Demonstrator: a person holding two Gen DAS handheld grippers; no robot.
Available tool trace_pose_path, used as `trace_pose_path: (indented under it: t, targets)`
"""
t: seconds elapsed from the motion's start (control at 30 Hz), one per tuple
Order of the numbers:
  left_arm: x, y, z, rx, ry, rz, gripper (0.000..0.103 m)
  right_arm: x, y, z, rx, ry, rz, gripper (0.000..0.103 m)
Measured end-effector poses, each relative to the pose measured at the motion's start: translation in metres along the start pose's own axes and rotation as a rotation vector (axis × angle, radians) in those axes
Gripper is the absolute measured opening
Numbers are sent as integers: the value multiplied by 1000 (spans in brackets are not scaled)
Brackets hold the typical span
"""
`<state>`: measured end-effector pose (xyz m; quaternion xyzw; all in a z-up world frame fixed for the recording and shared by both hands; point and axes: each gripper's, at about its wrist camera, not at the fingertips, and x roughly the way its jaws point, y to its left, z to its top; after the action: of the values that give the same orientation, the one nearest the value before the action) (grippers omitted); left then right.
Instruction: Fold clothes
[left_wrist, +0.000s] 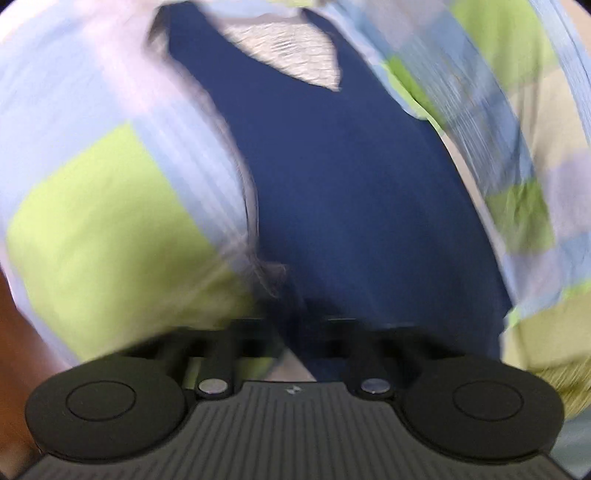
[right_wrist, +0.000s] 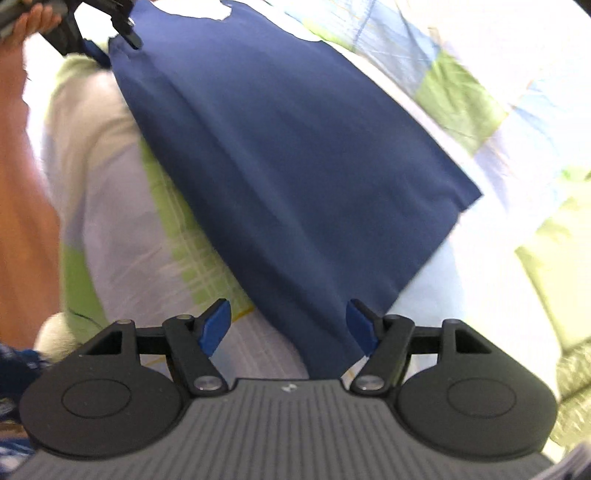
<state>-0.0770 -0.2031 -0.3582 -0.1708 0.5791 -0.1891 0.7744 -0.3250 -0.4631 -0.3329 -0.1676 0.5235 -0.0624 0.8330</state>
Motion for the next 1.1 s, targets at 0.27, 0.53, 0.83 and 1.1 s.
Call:
trace_pose_path:
  t: [0.27, 0.53, 0.83, 1.1]
  targets:
    - [1, 2, -7, 112, 29, 31, 2, 24, 31, -11, -321, -28, -106, 26]
    - [-16, -8, -33, 203, 57, 86, 1, 7, 18, -14, -256, 30, -8, 1]
    - [-72, 7, -16, 166, 88, 140, 22, 3, 16, 1, -299, 132, 54, 64]
    - [-78, 58, 129, 176, -100, 222, 57, -1, 10, 95, 9, -68, 90, 65]
